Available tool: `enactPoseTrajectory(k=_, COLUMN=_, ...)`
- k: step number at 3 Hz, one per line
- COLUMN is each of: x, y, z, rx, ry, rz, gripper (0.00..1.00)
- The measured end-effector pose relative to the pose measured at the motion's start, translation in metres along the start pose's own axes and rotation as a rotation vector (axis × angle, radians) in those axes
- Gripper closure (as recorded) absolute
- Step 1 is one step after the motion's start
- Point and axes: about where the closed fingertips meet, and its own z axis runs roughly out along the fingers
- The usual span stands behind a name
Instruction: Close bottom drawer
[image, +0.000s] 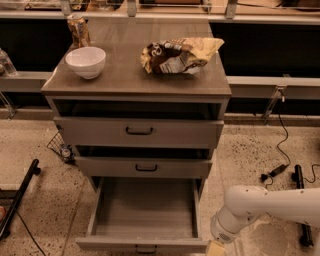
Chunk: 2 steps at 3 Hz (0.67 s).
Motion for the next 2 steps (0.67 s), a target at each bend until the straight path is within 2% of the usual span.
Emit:
enactPoseTrajectory(k=1, x=0.0163, y=-0.0101, z=0.0414, rx=-0.054, ry=0.034, rz=0.024, gripper=0.00)
enactPoseTrajectory(k=2, x=0.0189, y=-0.0070, z=0.0488, rx=-0.070, ry=0.036, rz=0.030, gripper=0.00)
